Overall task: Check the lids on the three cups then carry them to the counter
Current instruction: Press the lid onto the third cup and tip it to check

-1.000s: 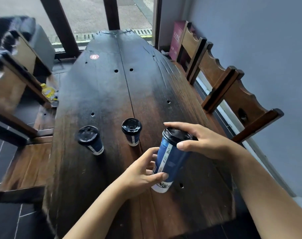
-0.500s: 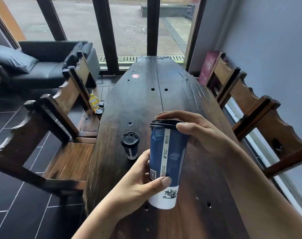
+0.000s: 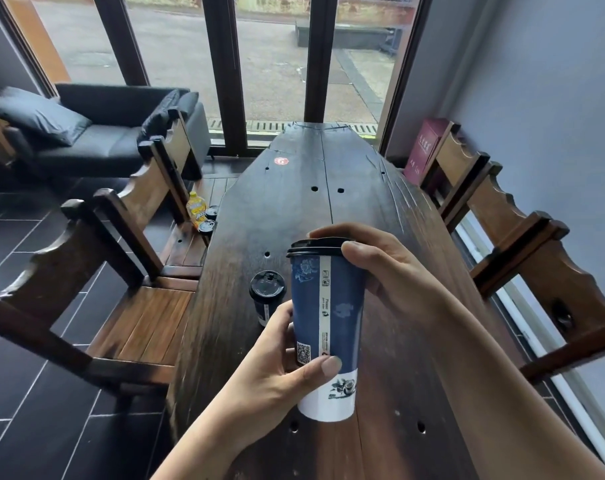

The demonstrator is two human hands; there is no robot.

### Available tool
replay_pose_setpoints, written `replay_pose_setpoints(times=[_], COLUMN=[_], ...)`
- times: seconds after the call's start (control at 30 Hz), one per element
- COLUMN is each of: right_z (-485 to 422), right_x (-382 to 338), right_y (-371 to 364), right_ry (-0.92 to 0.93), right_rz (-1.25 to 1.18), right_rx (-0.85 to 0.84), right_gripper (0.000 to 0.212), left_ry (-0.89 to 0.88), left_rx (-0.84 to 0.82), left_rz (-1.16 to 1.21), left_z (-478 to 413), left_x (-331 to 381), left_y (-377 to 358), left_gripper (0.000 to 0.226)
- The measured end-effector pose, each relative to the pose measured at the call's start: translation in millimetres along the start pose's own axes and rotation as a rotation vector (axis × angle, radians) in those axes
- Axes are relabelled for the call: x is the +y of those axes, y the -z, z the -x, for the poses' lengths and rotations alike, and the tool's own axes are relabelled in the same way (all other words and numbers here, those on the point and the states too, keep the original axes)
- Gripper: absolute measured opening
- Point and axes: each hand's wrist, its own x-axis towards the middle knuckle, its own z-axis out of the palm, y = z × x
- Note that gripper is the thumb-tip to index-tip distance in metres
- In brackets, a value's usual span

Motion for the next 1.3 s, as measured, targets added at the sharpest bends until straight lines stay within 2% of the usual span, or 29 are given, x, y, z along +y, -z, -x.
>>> replay_pose_setpoints(times=[0.23,0.4,0.8,0.93,1.03,1.17,1.3], right_z=[-4,-5,3,15,24,33,32], right_x=[1,3,15,38,63,105,156], right_y=[5,8,14,14,14,26,38], right_ry=[0.018,0.019,-0.031,-0.076,-0.122,-0.208,-0.339], right_rz=[-0.003,0.017,0.027,0.051,0.055,0.018,0.065], right_rx=[0.002,0.006,-0.057,-0.090,-0.078,0.010,0.107], right_gripper=[0.059,0.058,0.055,0.053,0.059,0.063,0.055], left_ry=[-0.001,0.011,0.058,0.111,0.164,0.238,0.315], left_rx=[-0.007,-0.002,-0.027,0.001,-0.009,-0.040,-0.064], left_rz=[-0.014,-0.056,-0.064,-0.156,-0.167,-0.227,-0.301], left_z=[-7,-8,-18,-25,-33,-48,-72], left_x=[4,3,-12,-32,-58,-96,-138], left_y=[-2,-2,6,11,11,5,8], left_gripper=[0.071,0.056,0.074,0.070,0.066,0.060,0.057])
